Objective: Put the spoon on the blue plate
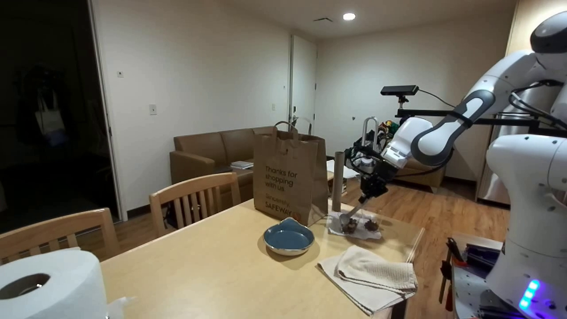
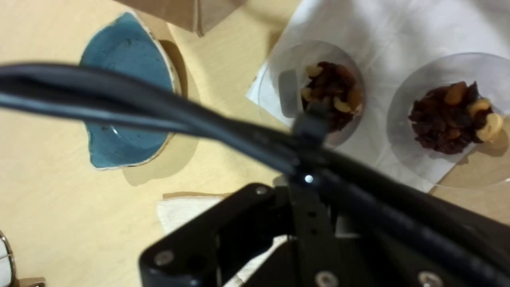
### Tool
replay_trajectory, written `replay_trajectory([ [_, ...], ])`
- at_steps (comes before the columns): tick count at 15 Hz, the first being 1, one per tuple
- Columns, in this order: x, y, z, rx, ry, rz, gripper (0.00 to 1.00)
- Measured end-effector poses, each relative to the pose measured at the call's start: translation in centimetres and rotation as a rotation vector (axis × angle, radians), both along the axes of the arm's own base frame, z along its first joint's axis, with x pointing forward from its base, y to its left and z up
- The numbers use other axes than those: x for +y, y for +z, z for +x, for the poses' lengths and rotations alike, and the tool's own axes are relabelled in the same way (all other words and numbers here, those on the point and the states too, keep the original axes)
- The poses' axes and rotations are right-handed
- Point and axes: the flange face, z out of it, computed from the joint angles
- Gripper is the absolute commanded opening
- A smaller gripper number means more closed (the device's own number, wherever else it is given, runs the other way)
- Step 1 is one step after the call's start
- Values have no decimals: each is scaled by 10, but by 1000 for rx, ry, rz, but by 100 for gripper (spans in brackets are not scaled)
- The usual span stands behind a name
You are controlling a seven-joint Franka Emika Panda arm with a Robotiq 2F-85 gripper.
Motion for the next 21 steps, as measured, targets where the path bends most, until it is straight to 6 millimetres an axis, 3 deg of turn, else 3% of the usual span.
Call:
replay_trajectory([
  [5, 36, 36, 21, -67, 114, -78, 4],
  [11, 81, 61, 44, -79, 203, -287, 4],
  [17, 138, 56, 83, -102, 295, -501, 4],
  [21, 150, 48, 120, -113, 339, -669, 4],
])
